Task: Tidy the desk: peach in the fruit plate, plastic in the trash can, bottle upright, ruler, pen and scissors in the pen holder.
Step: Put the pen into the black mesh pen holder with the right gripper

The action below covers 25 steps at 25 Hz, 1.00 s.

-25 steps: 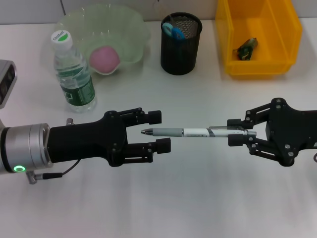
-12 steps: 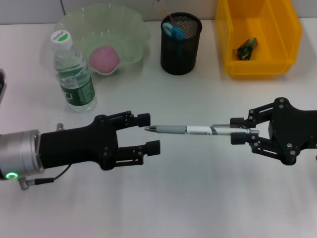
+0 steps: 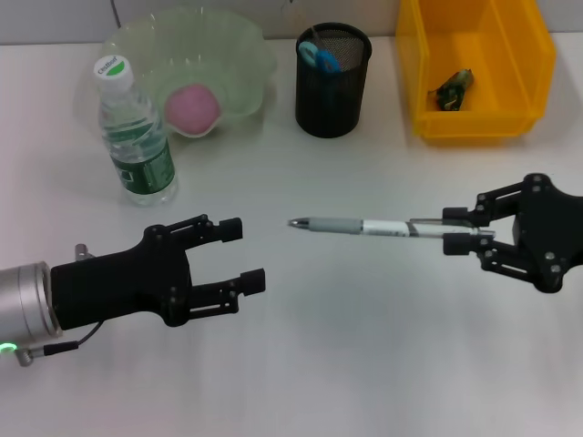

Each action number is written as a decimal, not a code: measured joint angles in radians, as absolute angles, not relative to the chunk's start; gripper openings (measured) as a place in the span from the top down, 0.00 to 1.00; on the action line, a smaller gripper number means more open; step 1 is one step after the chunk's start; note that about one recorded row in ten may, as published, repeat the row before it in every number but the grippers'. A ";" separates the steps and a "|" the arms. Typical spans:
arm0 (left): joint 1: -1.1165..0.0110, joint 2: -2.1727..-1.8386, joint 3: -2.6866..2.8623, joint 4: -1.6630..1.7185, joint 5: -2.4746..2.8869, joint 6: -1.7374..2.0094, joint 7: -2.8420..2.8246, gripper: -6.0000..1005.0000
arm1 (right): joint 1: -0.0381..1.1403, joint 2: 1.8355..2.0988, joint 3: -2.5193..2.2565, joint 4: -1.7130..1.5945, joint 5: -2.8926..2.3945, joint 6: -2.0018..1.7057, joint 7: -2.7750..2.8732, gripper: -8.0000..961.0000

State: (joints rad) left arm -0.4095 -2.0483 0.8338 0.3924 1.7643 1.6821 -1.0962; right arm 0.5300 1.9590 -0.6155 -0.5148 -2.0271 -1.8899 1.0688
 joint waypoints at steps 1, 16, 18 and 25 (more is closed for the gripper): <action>-0.406 -2.051 0.834 0.392 1.764 1.677 -1.075 0.21 | 0.535 1.953 -0.614 -0.516 -2.030 -1.879 1.091 0.78; -0.396 -2.072 0.832 0.248 1.697 1.516 -0.808 0.22 | 0.629 1.960 -0.718 -0.621 -2.082 -1.742 1.452 0.78; -0.394 -2.072 0.832 0.241 1.684 1.514 -0.799 0.22 | 0.633 1.964 -0.738 -0.654 -2.088 -1.727 1.513 0.78; -0.386 -2.074 0.818 0.175 1.646 1.488 -0.689 0.21 | 0.644 1.971 -0.830 -0.840 -2.102 -1.724 1.735 0.78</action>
State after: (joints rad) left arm -0.3858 -2.0736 0.8178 0.1747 1.6463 1.4882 -0.6894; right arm 0.6440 1.9709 -0.8296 -0.8402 -2.1024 -1.7244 1.7348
